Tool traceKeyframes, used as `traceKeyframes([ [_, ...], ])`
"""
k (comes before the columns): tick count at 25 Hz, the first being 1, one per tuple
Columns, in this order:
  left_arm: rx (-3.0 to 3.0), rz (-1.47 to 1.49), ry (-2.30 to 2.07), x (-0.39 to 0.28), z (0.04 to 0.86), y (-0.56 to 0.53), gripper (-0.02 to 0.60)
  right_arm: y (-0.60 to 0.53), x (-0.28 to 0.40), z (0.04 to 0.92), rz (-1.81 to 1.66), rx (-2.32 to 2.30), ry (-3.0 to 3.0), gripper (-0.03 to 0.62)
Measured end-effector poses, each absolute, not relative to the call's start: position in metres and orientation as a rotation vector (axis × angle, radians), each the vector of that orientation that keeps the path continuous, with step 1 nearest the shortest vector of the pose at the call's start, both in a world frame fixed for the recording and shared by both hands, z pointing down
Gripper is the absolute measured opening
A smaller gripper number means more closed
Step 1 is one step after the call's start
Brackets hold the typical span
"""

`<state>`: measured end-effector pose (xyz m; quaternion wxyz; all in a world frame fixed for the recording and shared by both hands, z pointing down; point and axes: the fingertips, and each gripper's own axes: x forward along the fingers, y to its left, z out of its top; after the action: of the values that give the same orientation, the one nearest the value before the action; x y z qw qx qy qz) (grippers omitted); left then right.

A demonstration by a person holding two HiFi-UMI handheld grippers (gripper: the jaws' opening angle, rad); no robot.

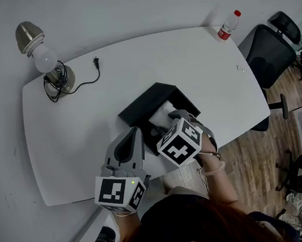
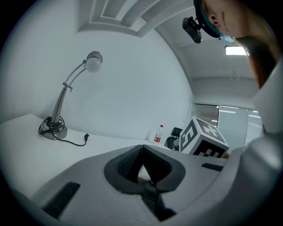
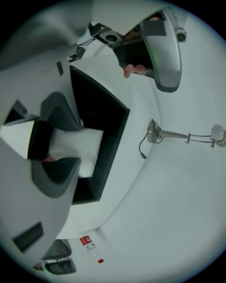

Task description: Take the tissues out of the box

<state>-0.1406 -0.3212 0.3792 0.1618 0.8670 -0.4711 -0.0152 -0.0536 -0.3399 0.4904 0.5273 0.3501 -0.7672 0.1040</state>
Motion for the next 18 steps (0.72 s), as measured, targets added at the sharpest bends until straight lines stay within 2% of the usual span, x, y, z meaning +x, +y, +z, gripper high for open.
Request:
traceKeyframes([
  [18,2.517,-0.052,-1.389,-0.137,0.361,-0.282,0.021,-0.327,-0.055,0.442,0.132,0.994,-2.006,0.198],
])
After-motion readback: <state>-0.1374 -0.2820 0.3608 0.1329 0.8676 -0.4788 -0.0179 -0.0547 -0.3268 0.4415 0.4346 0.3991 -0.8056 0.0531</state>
